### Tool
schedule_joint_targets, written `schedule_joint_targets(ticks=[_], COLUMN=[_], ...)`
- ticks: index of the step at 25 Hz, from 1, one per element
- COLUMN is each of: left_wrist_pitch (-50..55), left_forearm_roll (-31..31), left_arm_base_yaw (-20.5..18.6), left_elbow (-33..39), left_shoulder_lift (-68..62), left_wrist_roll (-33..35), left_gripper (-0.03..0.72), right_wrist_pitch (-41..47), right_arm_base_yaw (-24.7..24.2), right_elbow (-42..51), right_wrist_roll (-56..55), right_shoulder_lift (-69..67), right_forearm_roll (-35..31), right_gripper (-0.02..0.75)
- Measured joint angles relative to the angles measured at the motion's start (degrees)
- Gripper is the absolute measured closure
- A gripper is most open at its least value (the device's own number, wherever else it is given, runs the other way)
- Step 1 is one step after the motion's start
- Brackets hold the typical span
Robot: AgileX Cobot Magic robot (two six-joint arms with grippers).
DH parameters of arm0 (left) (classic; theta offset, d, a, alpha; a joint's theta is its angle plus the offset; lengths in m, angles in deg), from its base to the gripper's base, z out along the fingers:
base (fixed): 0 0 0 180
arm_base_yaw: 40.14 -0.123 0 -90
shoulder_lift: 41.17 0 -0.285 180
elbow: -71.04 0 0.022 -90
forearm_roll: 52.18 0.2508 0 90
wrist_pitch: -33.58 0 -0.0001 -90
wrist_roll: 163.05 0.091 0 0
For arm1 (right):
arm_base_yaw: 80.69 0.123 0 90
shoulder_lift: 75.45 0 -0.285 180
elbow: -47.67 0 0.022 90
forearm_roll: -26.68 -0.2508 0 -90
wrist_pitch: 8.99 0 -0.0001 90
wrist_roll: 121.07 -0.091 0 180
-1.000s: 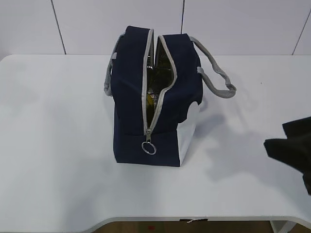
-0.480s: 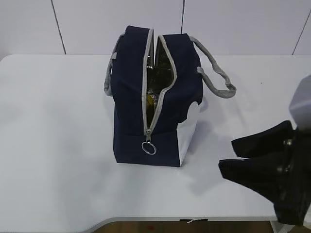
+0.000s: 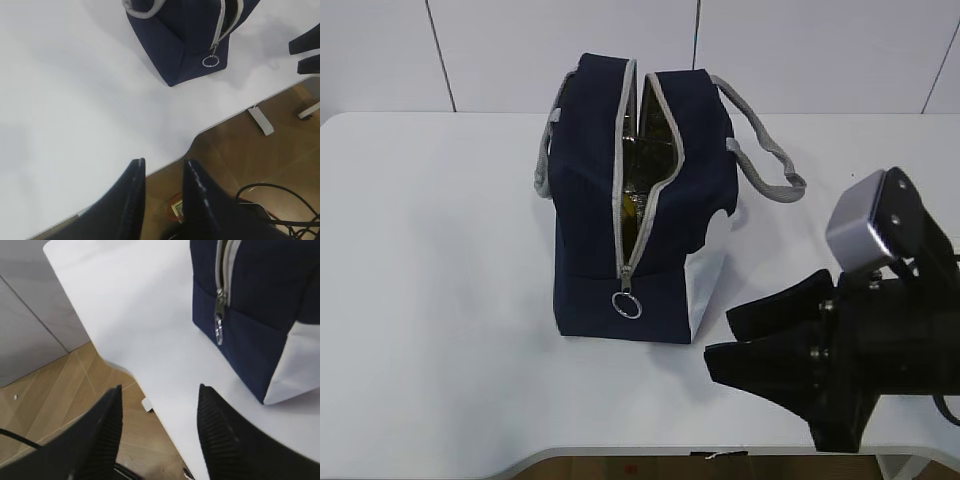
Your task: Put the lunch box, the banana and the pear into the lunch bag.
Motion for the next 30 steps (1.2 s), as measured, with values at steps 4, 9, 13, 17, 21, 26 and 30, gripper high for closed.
schedule_joint_targets(ticks=[4, 9, 13, 17, 21, 26, 30], left_wrist_pitch=[0.51, 0.75, 0.75, 0.75, -1.31, -3.27, -6.89], left_forearm_roll=[1.83, 2.63, 4.67, 5.86, 6.01, 4.67, 4.27], left_arm_base_yaw=[0.00, 0.00, 0.00, 0.00, 0.00, 0.00, 0.00], left_elbow=[5.11, 10.53, 14.25, 17.37, 20.47, 24.64, 25.82], left_shoulder_lift=[9.11, 17.05, 22.03, 26.72, 30.32, 30.53, 30.53], left_wrist_roll=[0.00, 0.00, 0.00, 0.00, 0.00, 0.00, 0.00], left_gripper=[0.490, 0.490, 0.490, 0.490, 0.490, 0.490, 0.490], right_wrist_pitch=[1.97, 4.75, 6.49, 10.12, 15.40, 16.50, 16.50], right_arm_base_yaw=[0.00, 0.00, 0.00, 0.00, 0.00, 0.00, 0.00], right_elbow=[0.00, 0.00, 0.00, -0.34, -0.34, -0.34, -0.34], right_wrist_roll=[3.18, 5.42, 8.65, 9.36, 9.36, 9.36, 9.36], right_shoulder_lift=[-3.23, -7.02, -9.66, -12.37, -15.99, -18.91, -19.29], right_forearm_roll=[-3.09, -5.11, -8.05, -8.65, -8.69, -8.78, -8.91], right_gripper=[0.343, 0.343, 0.343, 0.343, 0.343, 0.342, 0.323])
